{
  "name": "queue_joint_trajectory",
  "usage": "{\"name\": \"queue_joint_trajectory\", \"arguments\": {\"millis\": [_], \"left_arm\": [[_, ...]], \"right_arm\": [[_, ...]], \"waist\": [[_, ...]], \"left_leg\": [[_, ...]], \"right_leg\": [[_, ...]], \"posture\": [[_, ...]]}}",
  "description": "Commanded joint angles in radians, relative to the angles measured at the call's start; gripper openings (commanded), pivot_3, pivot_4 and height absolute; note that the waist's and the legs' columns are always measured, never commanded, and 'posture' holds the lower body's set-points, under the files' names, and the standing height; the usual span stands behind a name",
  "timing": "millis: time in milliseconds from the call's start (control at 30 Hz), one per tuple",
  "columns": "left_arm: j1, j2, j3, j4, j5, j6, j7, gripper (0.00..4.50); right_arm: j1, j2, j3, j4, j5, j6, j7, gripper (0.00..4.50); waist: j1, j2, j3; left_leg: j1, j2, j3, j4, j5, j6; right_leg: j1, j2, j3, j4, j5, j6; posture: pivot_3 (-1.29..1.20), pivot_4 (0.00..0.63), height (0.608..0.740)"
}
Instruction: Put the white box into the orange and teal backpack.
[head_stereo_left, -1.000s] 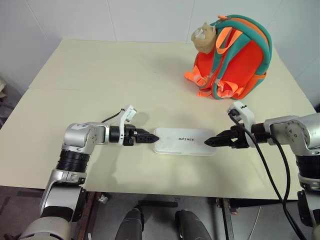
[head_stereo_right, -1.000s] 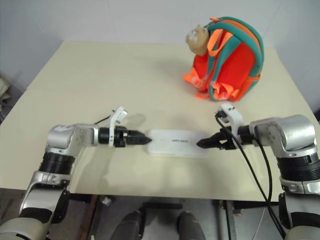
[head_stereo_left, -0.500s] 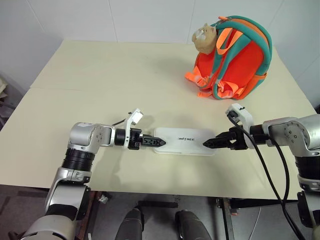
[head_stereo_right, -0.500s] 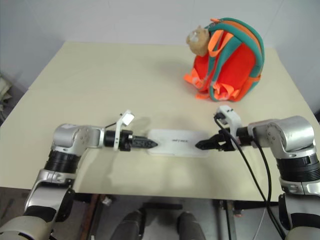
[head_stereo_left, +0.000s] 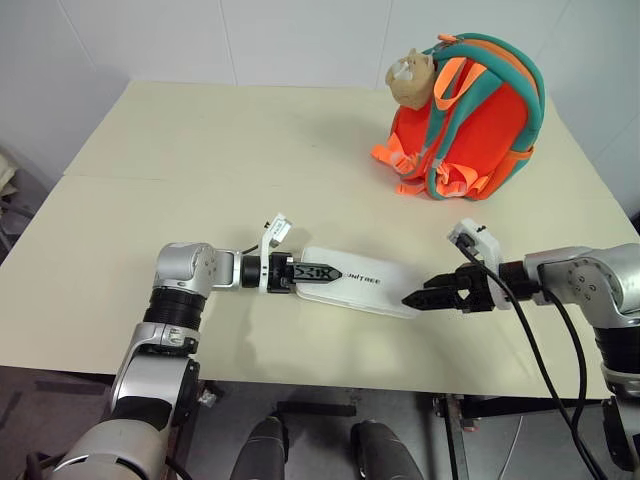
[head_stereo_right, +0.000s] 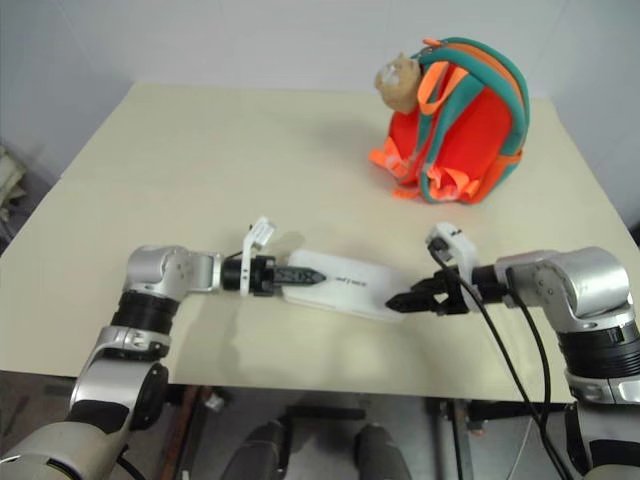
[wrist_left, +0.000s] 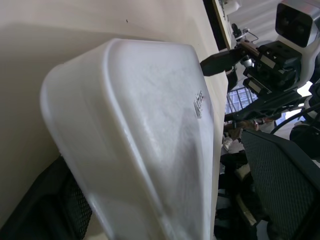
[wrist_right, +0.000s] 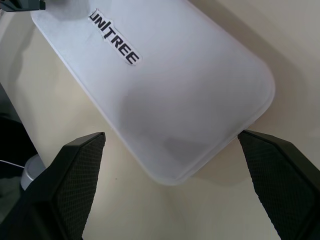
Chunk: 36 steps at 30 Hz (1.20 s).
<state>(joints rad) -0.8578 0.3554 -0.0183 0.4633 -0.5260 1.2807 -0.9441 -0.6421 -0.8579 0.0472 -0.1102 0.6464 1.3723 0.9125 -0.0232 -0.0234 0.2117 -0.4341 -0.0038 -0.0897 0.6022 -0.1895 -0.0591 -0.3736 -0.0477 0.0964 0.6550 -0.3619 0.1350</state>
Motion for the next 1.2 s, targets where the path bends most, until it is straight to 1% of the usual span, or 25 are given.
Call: {"name": "queue_joint_trajectory", "arguments": {"millis": [33, 167, 300, 333, 433, 467, 600, 633, 667, 800, 867, 1000, 1100, 1200], "left_arm": [[0.003, 0.009, -0.035, 0.02, -0.037, 0.064, -0.052, 4.46], [-0.006, 0.052, -0.065, 0.006, -0.055, 0.086, -0.112, 4.46], [-0.015, 0.071, -0.078, 0.017, -0.049, 0.075, -0.126, 4.46], [-0.016, 0.073, -0.078, 0.019, -0.05, 0.074, -0.13, 4.08], [-0.01, 0.074, -0.078, 0.004, -0.063, 0.083, -0.135, 3.36], [-0.007, 0.071, -0.073, -0.004, -0.068, 0.09, -0.13, 3.01], [0.001, 0.059, -0.043, -0.019, -0.079, 0.11, -0.105, 1.87], [0.003, 0.057, -0.035, -0.02, -0.082, 0.11, -0.094, 1.53], [0.005, 0.059, -0.023, -0.025, -0.091, 0.114, -0.093, 1.34], [0.013, 0.07, 0.028, -0.051, -0.12, 0.128, -0.074, 1.31], [0.015, 0.076, 0.08, -0.062, -0.132, 0.136, -0.051, 1.31], [0.069, 0.155, 0.185, -0.128, -0.157, 0.098, -0.04, 1.31], [0.112, 0.189, 0.252, -0.125, -0.144, 0.065, 0.006, 1.31], [0.166, 0.21, 0.28, -0.142, -0.134, 0.026, 0.037, 1.31]], "right_arm": [[0.024, -0.038, 0.017, -0.017, -0.004, -0.051, 0.031, 4.5], [0.045, -0.05, 0.02, -0.021, -0.003, -0.077, 0.037, 4.5], [0.061, -0.047, 0.015, -0.021, -0.008, -0.095, 0.029, 4.5], [0.066, -0.045, 0.013, -0.022, -0.007, -0.098, 0.026, 4.5], [0.08, -0.032, -0.001, -0.027, -0.002, -0.102, 0.011, 4.5], [0.083, -0.027, -0.007, -0.029, 0.0, -0.101, 0.004, 4.5], [0.088, -0.013, -0.024, -0.03, 0.007, -0.1, -0.013, 4.5], [0.088, -0.01, -0.028, -0.029, 0.008, -0.101, -0.016, 4.5], [0.088, -0.005, -0.034, -0.029, 0.01, -0.102, -0.02, 4.5], [0.082, 0.011, -0.075, -0.012, 0.005, -0.124, -0.04, 4.5], [0.068, 0.014, -0.109, 0.014, -0.002, -0.153, -0.053, 4.5], [0.016, 0.023, -0.18, 0.083, -0.113, -0.425, -0.123, 4.5], [-0.059, 0.086, -0.236, 0.173, -0.165, -0.579, -0.217, 4.5], [-0.139, 0.156, -0.25, 0.305, -0.247, -0.764, -0.307, 4.5]], "waist": [[-0.002, 0.0, 0.0], [-0.006, 0.0, 0.0], [-0.007, 0.0, 0.0], [-0.006, 0.0, 0.0], [-0.006, 0.0, 0.0], [-0.005, 0.0, 0.0], [-0.005, 0.0, 0.0], [-0.005, 0.0, 0.0], [-0.005, 0.0, 0.0], [-0.006, 0.0, 0.0], [-0.005, 0.0, 0.0], [-0.012, 0.0, 0.0], [-0.014, 0.0, 0.0], [-0.011, 0.0, 0.0]], "left_leg": [[0.0, 0.0, 0.0, 0.0, 0.0, 0.0], [-0.002, 0.0, 0.0, 0.0, 0.0, 0.0], [-0.002, 0.001, 0.0, -0.001, 0.0, 0.0], [-0.002, 0.001, 0.0, -0.001, 0.0, 0.0], [-0.002, 0.001, 0.0, 0.0, 0.0, 0.0], [-0.003, 0.001, 0.0, 0.0, 0.0, 0.0], [-0.003, 0.001, 0.0, 0.0, 0.0, 0.0], [-0.003, 0.001, 0.0, 0.0, 0.0, 0.0], [-0.003, 0.001, 0.0, 0.0, 0.0, 0.0], [-0.003, 0.001, 0.0, 0.001, 0.0, 0.0], [-0.003, 0.001, 0.0, 0.001, 0.0, 0.0], [-0.003, 0.001, 0.001, 0.0, 0.0, 0.0], [-0.001, 0.002, 0.002, -0.001, 0.0, 0.0], [-0.001, 0.001, 0.002, -0.002, 0.0, -0.001]], "right_leg": [[0.0, 0.0, 0.0, 0.0, 0.0, 0.0], [-0.002, 0.0, 0.0, 0.0, 0.0, 0.0], [-0.002, 0.001, 0.0, 0.0, 0.0, 0.0], [-0.002, 0.001, 0.0, 0.0, 0.0, 0.0], [-0.003, 0.001, 0.0, 0.0, 0.0, 0.0], [-0.003, 0.001, 0.0, 0.0, 0.0, 0.0], [-0.003, 0.001, 0.0, 0.0, 0.0, 0.0], [-0.003, 0.001, 0.0, 0.0, 0.0, 0.0], [-0.003, 0.0, 0.0, 0.0, 0.0, 0.0], [-0.003, 0.001, 0.0, 0.001, 0.0, 0.0], [-0.003, 0.001, 0.0, 0.001, 0.0, 0.0], [-0.004, 0.001, 0.001, 0.001, 0.0, 0.0], [-0.004, 0.001, 0.001, 0.001, 0.0, 0.0], [-0.004, 0.0, 0.001, 0.002, 0.0, 0.0]], "posture": [[0.0, 0.15, 0.74], [0.0, 0.15, 0.74], [0.0, 0.15, 0.74], [0.0, 0.15, 0.74], [0.0, 0.15, 0.74], [0.0, 0.15, 0.74], [0.0, 0.15, 0.74], [0.0, 0.15, 0.74], [0.0, 0.15, 0.74], [0.0, 0.15, 0.74], [0.0, 0.15, 0.74], [0.0, 0.15, 0.74], [0.0, 0.15, 0.74], [0.0, 0.15, 0.74]]}}
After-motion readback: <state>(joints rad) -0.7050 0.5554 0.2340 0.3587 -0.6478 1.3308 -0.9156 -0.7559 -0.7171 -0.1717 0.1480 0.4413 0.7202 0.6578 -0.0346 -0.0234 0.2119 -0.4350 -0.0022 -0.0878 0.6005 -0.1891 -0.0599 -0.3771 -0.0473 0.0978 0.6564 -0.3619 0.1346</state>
